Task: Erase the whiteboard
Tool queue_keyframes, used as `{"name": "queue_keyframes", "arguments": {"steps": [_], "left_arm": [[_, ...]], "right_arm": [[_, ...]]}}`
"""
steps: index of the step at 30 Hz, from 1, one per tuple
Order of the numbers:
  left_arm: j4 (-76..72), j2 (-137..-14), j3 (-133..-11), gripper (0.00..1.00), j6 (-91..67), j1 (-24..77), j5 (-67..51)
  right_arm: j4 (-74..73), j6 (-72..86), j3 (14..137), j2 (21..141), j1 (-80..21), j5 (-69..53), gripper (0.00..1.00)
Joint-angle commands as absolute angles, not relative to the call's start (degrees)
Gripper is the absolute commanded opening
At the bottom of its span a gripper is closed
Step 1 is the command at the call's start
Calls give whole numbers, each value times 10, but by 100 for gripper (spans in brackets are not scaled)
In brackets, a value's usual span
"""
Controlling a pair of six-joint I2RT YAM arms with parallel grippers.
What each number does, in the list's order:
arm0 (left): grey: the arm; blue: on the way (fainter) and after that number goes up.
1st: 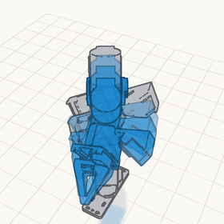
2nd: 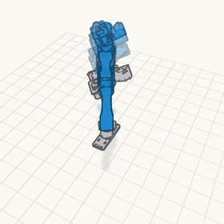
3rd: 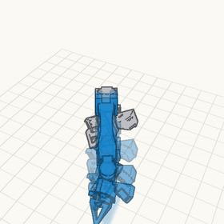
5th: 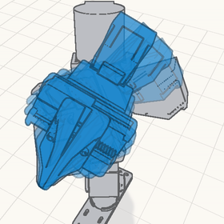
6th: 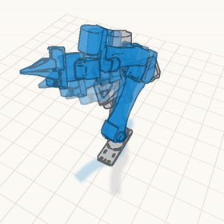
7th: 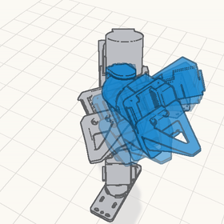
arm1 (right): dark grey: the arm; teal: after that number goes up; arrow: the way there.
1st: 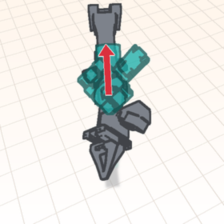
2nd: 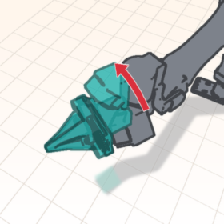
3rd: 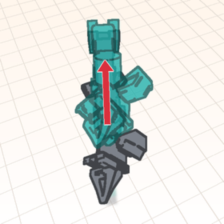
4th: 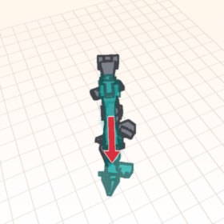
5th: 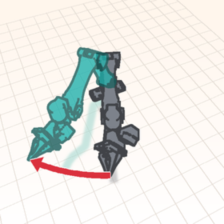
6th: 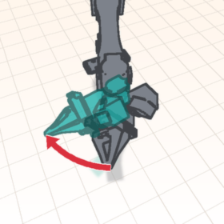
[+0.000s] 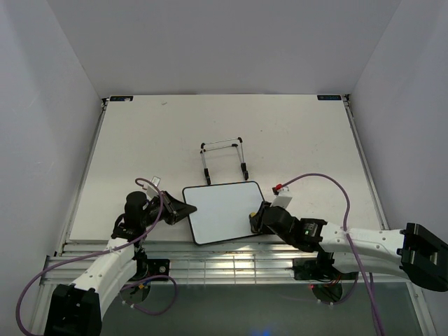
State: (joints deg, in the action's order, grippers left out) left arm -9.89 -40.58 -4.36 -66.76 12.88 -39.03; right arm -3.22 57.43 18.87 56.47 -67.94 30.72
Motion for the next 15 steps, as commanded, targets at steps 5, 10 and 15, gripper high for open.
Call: {"name": "queue_keyframes", "arguments": {"steps": [5, 10, 15], "left_arm": [[-130, -400, -57, 0, -684, 135, -407], [-129, -410, -62, 0, -679, 142, -410], [-129, -415, -64, 0, -672, 146, -416]], "right_arm": [[-72, 521, 249, 648, -687, 274, 8], [23, 452, 377, 748, -703, 179, 8], [20, 394, 510, 873, -715, 71, 9]]}}
